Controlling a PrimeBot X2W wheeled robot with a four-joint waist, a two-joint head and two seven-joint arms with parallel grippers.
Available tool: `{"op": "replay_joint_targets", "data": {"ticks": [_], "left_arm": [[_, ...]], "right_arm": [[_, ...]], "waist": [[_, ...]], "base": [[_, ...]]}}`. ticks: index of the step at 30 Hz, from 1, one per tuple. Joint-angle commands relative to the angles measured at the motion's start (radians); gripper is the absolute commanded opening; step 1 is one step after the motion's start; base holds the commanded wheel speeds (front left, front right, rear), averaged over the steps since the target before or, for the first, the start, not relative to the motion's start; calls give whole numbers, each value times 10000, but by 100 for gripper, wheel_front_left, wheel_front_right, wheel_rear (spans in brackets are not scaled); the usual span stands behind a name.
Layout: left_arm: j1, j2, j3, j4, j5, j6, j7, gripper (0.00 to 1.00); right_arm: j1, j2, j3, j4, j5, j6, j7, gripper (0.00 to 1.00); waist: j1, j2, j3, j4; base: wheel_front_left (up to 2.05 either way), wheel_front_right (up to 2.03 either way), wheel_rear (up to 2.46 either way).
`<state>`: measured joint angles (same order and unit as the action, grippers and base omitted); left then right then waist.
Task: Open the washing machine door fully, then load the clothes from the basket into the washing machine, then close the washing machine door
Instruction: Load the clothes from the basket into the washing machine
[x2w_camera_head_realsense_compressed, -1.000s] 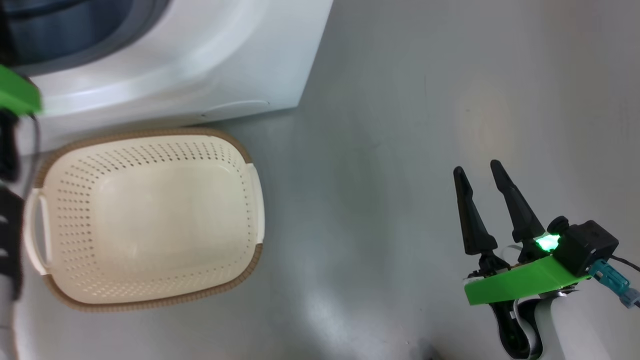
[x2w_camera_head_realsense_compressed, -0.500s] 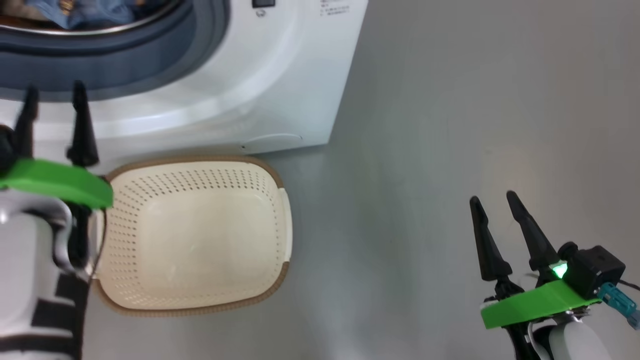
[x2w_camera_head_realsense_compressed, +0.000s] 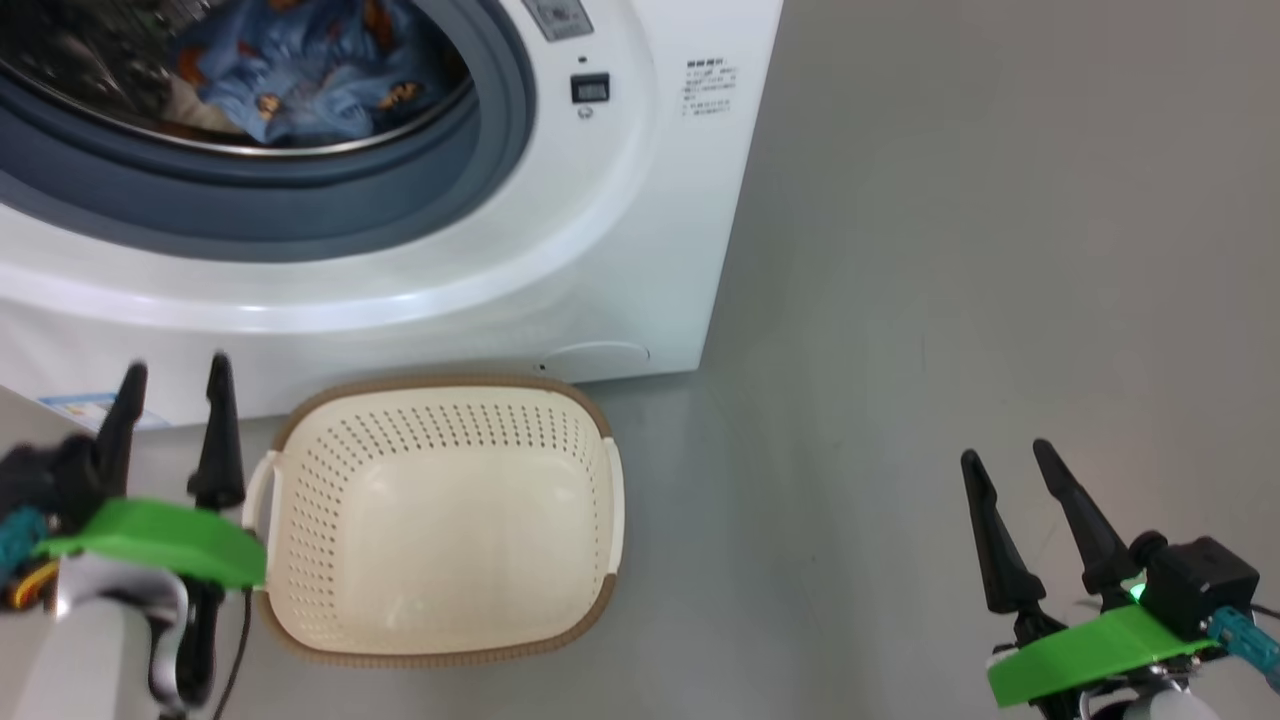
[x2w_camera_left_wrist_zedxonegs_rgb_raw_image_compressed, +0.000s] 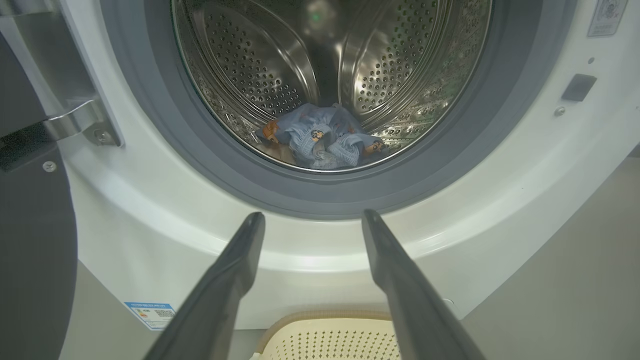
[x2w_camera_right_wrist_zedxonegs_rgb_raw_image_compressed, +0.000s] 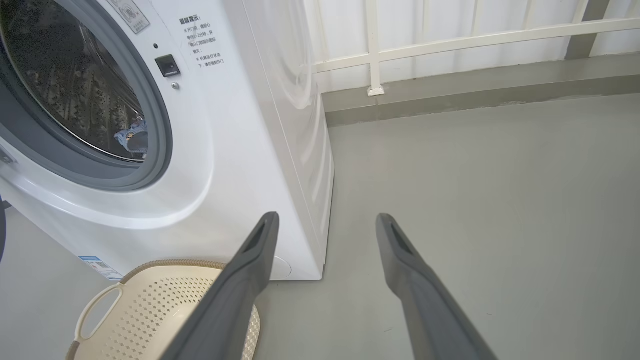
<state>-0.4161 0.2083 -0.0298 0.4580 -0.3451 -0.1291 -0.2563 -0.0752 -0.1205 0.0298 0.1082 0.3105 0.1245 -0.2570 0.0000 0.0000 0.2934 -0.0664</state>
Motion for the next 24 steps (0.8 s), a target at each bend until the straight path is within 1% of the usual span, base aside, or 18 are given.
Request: {"op": "replay_joint_targets", "data": {"ticks": [1,7,15,24], "left_arm": [[310,330,429,-373,67,-15,-55,100],[1452,198,697,-913,93,-15,-55,100],[2780,-138,1009,-1597,350,-15,-55,100],[3902,-344,1657,-2255,425,-15,-55,100]], "right_arm": [[230,-127,197,-183,45,62,-48,100],[609,-223,119,-146,113,62,-48,100],[1153,-339,-69,-149,175,62,-48,100],[1495,-360,-226,-193,206,62,-48,100]], "waist": [[0,0,-428,102],[0,0,-919,145],[0,0,-1490,311],[0,0,-1825,252]], "base": [[0,0,0],[0,0,0],[0,0,0],[0,0,0]]}}
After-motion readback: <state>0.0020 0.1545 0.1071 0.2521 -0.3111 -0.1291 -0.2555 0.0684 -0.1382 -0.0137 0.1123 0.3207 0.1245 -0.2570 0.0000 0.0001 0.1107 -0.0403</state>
